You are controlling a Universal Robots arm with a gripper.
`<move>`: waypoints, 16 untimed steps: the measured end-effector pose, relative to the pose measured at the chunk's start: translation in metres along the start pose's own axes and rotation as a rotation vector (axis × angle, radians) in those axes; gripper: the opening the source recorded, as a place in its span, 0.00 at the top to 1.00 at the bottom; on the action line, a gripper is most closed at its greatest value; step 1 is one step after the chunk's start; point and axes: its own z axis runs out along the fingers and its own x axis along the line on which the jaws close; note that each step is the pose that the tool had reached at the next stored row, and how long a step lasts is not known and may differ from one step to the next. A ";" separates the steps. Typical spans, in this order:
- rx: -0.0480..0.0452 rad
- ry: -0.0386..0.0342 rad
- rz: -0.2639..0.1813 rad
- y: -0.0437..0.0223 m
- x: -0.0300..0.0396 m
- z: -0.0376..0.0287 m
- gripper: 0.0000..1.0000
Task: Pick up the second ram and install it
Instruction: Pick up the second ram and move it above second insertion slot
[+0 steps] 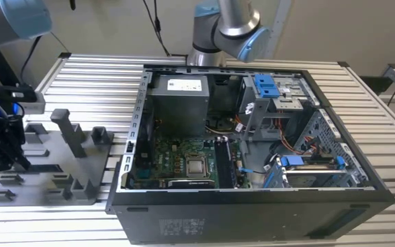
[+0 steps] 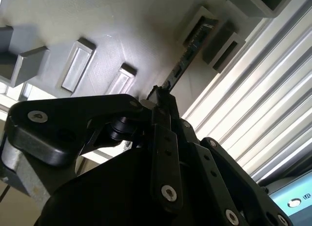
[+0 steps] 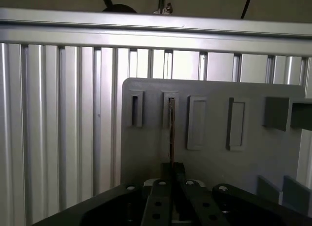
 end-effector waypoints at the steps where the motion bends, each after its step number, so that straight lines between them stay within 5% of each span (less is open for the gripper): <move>1: 0.0000 0.0000 0.000 0.0000 0.0000 -0.0005 0.86; 16: 0.0001 0.0000 0.000 -0.0002 -0.0005 -0.0155 0.86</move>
